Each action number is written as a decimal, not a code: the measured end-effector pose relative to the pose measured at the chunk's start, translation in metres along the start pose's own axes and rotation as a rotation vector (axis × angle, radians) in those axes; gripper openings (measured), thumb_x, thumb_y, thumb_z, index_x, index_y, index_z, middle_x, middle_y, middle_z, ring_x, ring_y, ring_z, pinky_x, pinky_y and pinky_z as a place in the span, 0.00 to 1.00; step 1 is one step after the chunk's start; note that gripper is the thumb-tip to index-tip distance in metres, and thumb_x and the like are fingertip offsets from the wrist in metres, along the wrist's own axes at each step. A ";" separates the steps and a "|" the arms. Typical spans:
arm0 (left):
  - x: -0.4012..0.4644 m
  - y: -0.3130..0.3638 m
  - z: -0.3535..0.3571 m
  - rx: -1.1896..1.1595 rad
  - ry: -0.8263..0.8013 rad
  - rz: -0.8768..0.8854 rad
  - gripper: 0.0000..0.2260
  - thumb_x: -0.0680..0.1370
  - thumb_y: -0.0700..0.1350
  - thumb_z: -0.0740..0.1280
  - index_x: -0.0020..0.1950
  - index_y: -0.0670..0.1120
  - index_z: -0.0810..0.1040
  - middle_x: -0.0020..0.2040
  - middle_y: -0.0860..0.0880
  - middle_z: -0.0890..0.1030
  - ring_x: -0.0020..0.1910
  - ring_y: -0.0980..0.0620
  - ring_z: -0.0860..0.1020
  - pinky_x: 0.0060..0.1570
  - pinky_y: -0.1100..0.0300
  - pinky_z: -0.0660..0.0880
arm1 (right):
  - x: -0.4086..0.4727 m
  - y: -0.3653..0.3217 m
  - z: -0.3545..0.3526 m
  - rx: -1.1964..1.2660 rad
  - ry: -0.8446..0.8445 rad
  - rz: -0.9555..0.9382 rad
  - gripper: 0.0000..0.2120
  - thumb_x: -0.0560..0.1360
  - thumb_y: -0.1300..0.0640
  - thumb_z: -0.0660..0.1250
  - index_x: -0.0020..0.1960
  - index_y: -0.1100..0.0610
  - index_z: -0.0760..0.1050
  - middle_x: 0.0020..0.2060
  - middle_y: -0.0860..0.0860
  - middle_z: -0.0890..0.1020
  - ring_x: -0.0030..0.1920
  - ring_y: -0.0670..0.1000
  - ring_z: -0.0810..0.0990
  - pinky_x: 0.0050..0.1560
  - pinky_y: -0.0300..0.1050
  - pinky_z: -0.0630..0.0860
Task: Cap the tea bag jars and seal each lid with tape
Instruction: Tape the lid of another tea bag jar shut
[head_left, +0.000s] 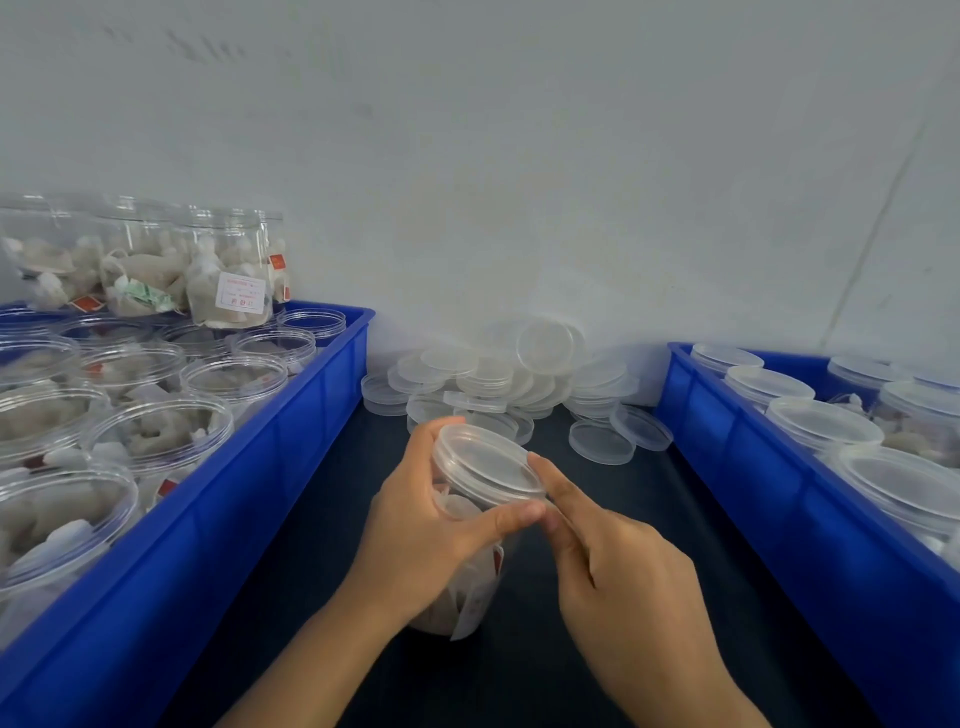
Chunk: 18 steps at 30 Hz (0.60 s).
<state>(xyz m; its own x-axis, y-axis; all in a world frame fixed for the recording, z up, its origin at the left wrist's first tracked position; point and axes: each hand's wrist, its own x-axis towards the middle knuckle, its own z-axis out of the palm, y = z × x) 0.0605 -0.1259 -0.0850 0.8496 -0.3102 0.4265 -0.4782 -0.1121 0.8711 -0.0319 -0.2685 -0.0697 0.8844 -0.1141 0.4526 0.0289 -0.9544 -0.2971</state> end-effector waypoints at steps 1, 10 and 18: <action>-0.001 0.000 0.000 0.020 0.014 0.017 0.35 0.56 0.70 0.75 0.59 0.64 0.69 0.53 0.69 0.76 0.55 0.68 0.76 0.49 0.76 0.71 | 0.000 -0.001 0.001 0.002 -0.006 0.006 0.22 0.80 0.42 0.45 0.71 0.27 0.43 0.33 0.40 0.69 0.35 0.42 0.72 0.37 0.35 0.70; -0.001 -0.003 0.000 0.011 0.154 -0.003 0.33 0.54 0.69 0.74 0.55 0.61 0.72 0.51 0.67 0.79 0.50 0.67 0.79 0.44 0.71 0.75 | 0.005 0.008 0.004 0.372 -0.163 0.240 0.27 0.74 0.31 0.48 0.71 0.27 0.44 0.36 0.40 0.76 0.42 0.40 0.77 0.46 0.39 0.72; 0.001 0.000 -0.004 -0.140 -0.015 -0.018 0.34 0.56 0.63 0.76 0.58 0.51 0.76 0.49 0.58 0.83 0.49 0.59 0.82 0.46 0.69 0.76 | 0.011 0.014 -0.012 0.261 -0.186 0.222 0.35 0.66 0.28 0.45 0.71 0.33 0.59 0.63 0.38 0.75 0.61 0.41 0.72 0.52 0.39 0.68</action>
<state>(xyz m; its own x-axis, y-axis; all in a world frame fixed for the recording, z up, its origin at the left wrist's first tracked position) 0.0620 -0.1227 -0.0837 0.8541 -0.3234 0.4074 -0.4259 0.0147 0.9046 -0.0279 -0.2861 -0.0585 0.9510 -0.2356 0.2003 -0.0765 -0.8068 -0.5859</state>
